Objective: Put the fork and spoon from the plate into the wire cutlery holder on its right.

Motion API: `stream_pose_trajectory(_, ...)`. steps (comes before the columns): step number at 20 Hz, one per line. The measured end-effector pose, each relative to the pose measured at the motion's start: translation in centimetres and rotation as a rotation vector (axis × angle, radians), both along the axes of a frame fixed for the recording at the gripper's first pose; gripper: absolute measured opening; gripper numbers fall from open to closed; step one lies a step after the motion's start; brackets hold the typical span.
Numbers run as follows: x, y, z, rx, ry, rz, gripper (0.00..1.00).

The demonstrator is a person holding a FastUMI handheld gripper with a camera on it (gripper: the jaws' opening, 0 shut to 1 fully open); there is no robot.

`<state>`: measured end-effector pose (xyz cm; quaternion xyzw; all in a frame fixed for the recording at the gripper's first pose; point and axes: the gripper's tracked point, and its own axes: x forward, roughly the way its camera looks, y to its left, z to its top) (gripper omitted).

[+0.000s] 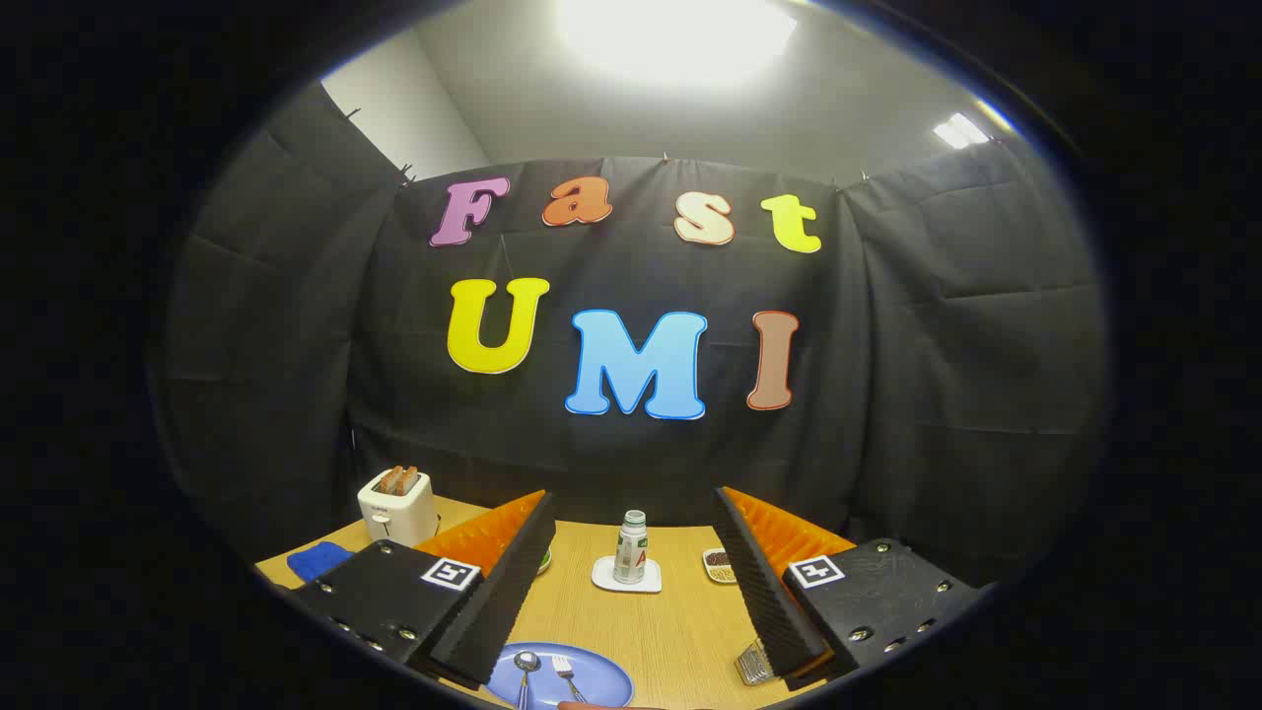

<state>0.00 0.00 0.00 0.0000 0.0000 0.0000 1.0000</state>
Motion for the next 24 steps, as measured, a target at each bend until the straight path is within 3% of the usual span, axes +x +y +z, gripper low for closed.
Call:
stream_pose_trajectory(9,0.1,-0.9,0.2,0.01,-0.009,-0.033,0.97)
stream_pose_trajectory(24,-0.1,0.3,-1.2,-0.003,0.031,-0.001,0.98)
